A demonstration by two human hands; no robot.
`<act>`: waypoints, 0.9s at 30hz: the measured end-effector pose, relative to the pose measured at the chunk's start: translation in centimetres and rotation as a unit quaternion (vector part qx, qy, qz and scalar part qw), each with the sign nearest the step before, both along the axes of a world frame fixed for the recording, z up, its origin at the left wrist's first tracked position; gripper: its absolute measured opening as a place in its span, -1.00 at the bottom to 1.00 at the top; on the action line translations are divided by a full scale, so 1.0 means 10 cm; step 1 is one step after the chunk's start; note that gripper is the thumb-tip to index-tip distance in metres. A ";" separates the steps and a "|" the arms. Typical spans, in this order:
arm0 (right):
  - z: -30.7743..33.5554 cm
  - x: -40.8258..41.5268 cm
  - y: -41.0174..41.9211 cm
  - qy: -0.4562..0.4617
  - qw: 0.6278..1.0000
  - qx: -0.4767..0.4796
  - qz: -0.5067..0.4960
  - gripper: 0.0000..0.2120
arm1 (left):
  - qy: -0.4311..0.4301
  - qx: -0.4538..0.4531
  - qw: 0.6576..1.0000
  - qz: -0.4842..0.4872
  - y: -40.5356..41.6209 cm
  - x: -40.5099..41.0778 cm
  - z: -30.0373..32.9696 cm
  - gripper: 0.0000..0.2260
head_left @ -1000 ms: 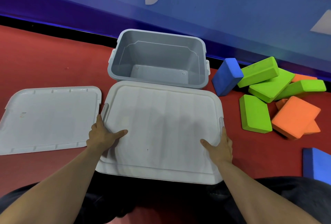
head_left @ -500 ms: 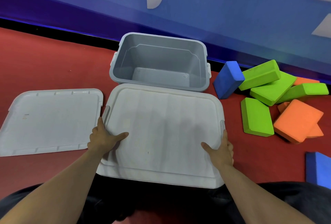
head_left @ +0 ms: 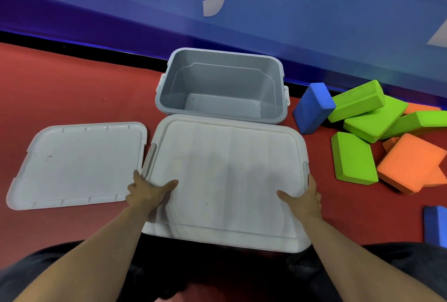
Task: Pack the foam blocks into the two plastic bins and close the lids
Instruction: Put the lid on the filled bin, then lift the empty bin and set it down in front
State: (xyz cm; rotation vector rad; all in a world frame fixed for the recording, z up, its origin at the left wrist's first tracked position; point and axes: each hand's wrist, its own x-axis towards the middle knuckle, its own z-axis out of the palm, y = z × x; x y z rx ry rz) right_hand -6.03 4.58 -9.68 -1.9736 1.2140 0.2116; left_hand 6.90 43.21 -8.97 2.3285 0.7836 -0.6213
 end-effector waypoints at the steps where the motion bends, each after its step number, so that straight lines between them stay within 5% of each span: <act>1: 0.01 0.00 -0.01 0.004 1.000 0.005 0.003 0.20 | 0.024 0.002 0.999 0.046 0.00 -0.06 0.02 0.25; 4: 0.06 0.00 -0.02 0.016 1.000 0.019 0.010 0.18 | 0.076 -0.013 0.988 0.132 -0.01 -0.20 0.09 0.25; 8: 0.10 0.06 0.06 0.031 0.999 0.026 -0.009 0.15 | 0.075 0.002 0.992 0.098 -0.02 -0.19 0.16 0.16; 19: 0.28 0.72 -0.03 -0.007 0.993 -0.113 0.039 -0.08 | -0.070 0.012 0.997 -0.022 -0.16 0.51 0.28 0.03; 27: 0.25 2.02 -0.40 -0.074 0.992 -0.091 0.039 -0.12 | -0.179 -0.111 0.978 0.004 -0.50 1.88 0.33 -0.02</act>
